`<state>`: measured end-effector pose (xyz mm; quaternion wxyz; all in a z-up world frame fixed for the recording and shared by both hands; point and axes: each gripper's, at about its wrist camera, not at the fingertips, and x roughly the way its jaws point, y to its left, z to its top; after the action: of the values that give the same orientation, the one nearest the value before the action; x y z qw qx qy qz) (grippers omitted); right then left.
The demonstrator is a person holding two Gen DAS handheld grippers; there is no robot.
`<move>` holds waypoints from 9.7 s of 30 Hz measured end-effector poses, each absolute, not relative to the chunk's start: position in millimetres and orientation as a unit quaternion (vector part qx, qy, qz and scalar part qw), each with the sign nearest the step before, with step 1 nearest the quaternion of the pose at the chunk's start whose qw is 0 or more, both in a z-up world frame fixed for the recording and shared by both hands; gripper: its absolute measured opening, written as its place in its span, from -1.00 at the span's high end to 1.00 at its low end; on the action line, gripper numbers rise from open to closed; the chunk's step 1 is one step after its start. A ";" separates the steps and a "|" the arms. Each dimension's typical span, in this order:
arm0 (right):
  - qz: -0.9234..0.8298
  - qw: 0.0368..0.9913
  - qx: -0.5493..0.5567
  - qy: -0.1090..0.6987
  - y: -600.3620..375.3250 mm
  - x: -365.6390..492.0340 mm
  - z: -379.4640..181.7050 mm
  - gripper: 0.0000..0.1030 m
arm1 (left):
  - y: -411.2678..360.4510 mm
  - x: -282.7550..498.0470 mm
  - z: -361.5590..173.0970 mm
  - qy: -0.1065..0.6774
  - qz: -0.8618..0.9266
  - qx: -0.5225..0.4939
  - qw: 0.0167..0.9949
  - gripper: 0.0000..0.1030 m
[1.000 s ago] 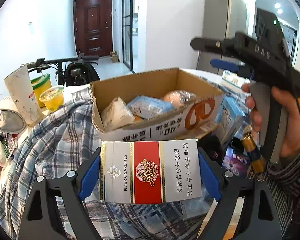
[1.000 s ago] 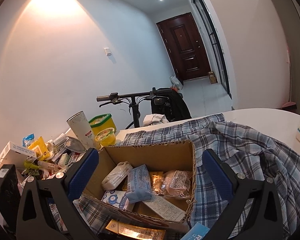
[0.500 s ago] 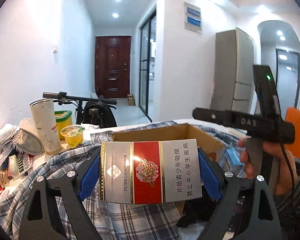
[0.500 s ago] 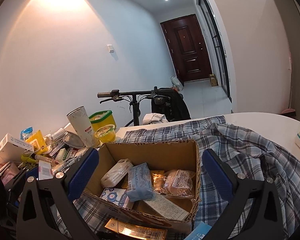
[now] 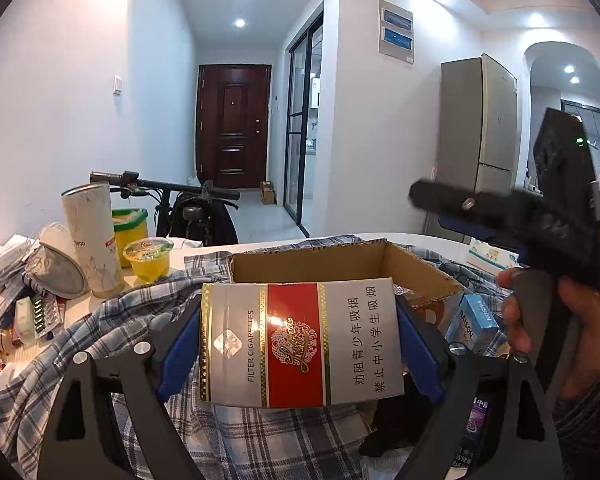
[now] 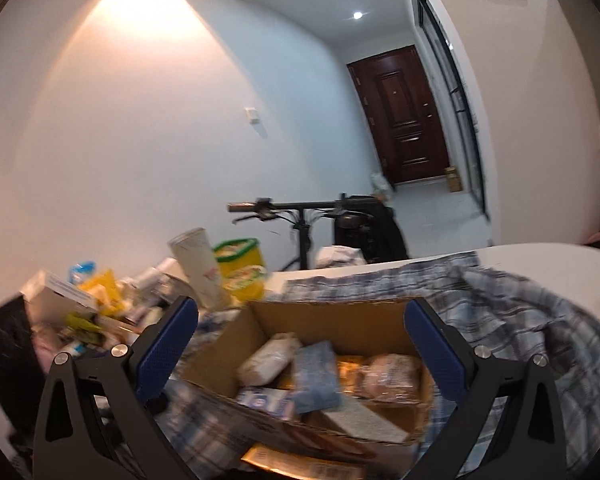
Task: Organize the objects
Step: 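Move the right tool toward the pile of cigarette packs while the left holds its pack, then grasp the cream square box with the right gripper while the left holds the cigarette pack, then lower the cigarette pack into the box and open the left gripper while the right carries the cream box, then lower the cream box into the cardboard box and open the right gripper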
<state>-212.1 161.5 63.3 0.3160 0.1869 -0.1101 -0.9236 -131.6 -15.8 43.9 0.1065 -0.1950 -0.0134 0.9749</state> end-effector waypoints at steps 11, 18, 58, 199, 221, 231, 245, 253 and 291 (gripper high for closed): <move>-0.936 0.330 0.104 -0.064 152.5 -178.6 83.1 -1.00 | -20.4 -133.8 42.2 -0.026 0.973 -0.200 0.108 -0.74; -0.950 0.299 0.084 -0.011 158.6 -151.0 99.9 -1.00 | -21.7 -134.7 41.7 -0.031 0.973 -0.203 0.107 -0.74; -0.936 0.292 0.194 0.024 227.4 -96.5 25.9 -1.00 | -21.8 -134.9 41.8 -0.025 0.974 -0.201 0.106 -0.74; -0.950 0.266 0.142 -0.083 161.4 -216.5 84.1 0.13 | -71.7 -133.0 52.7 -0.129 0.973 -0.177 0.079 -0.74; -0.930 0.300 0.180 -0.117 171.8 -229.9 69.7 0.13 | 10.8 -224.8 42.5 -0.036 0.953 -0.300 0.032 -0.74; -0.931 0.303 0.175 -0.101 162.0 -226.1 67.9 0.13 | 13.2 -224.9 29.2 -0.029 0.948 -0.313 0.044 -0.74; -0.934 0.294 0.177 -0.098 164.5 -227.7 66.7 0.13 | 23.4 -218.0 31.7 0.001 0.949 -0.314 0.024 -0.74; -0.934 0.296 0.177 -0.094 163.3 -227.0 65.9 0.13 | 25.7 -218.8 28.9 0.009 0.944 -0.330 0.011 -1.00; -0.933 0.260 0.236 -0.080 174.6 -229.5 68.4 0.08 | -28.5 -184.4 62.8 -0.064 0.971 -0.229 -0.011 -1.00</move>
<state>-229.5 174.6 68.4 0.2600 0.2365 -0.0797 -0.9328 -184.4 -28.5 62.8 -0.0110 -0.2293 -0.0638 0.9712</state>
